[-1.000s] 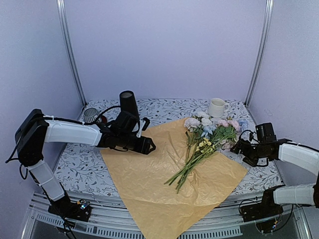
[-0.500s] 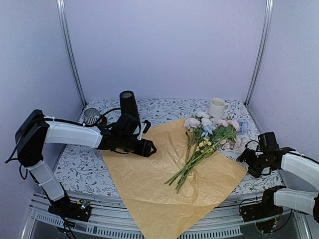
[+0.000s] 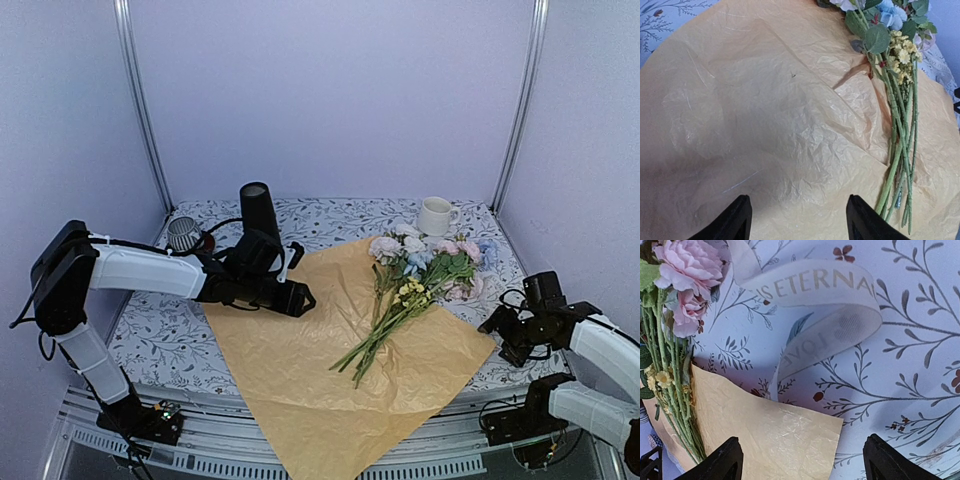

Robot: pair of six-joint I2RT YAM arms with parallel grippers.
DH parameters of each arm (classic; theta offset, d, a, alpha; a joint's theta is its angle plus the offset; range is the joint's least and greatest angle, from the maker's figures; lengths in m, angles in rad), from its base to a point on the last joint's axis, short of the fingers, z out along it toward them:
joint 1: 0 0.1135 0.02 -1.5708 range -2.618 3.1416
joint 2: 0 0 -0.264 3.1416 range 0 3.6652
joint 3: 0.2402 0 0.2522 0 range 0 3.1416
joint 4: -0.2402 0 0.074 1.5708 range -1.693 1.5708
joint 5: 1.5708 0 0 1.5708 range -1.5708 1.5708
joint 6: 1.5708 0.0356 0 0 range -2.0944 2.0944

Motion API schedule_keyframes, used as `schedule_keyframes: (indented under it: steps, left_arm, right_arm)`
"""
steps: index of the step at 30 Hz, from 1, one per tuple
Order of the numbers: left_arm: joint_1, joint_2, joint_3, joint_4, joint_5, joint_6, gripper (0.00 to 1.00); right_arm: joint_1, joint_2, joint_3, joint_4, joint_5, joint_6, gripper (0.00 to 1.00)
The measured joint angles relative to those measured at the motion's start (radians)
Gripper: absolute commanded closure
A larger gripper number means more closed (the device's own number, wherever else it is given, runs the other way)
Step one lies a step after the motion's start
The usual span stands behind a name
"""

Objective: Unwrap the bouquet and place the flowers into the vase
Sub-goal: Adjust the flattened wrapping paper at the center of the board.

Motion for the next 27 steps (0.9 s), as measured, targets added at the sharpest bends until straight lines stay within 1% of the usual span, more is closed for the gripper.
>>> schedule_keyframes:
  steps: [9, 14, 16, 19, 22, 23, 24, 26, 27]
  left_arm:
    - [-0.001, 0.000, 0.000, 0.000, -0.005, -0.002, 0.33]
    - [-0.002, 0.000, 0.000, 0.000, -0.005, -0.002, 0.33]
    - [-0.002, 0.000, 0.000, 0.000, -0.007, -0.002, 0.33]
    - [-0.002, 0.000, 0.000, -0.001, -0.008, -0.002, 0.33]
    - [-0.002, 0.000, 0.000, -0.001, -0.011, -0.002, 0.33]
    - [-0.002, 0.000, 0.000, -0.001, -0.011, -0.002, 0.33]
    - [-0.002, 0.000, 0.000, -0.001, -0.012, -0.002, 0.33]
    - [-0.002, 0.000, 0.001, -0.003, -0.015, -0.002, 0.33]
    - [-0.002, 0.000, 0.002, -0.006, -0.017, -0.001, 0.33]
  right_arm:
    - [0.000, -0.009, -0.058, 0.055, -0.099, 0.005, 0.17]
    - [0.000, 0.018, -0.077, 0.131, -0.171, 0.000, 0.22]
    - [0.000, 0.034, -0.081, 0.166, -0.200, -0.001, 0.26]
    - [0.000, 0.069, -0.097, 0.240, -0.253, 0.004, 0.45]
    - [0.000, 0.093, -0.105, 0.261, -0.276, 0.003, 0.65]
    - [0.000, 0.097, -0.105, 0.264, -0.279, 0.005, 0.68]
    - [0.000, 0.096, -0.105, 0.266, -0.280, 0.008, 0.73]
    - [0.000, 0.091, -0.101, 0.263, -0.280, 0.004, 0.93]
    - [0.000, 0.084, -0.097, 0.258, -0.278, -0.003, 0.96]
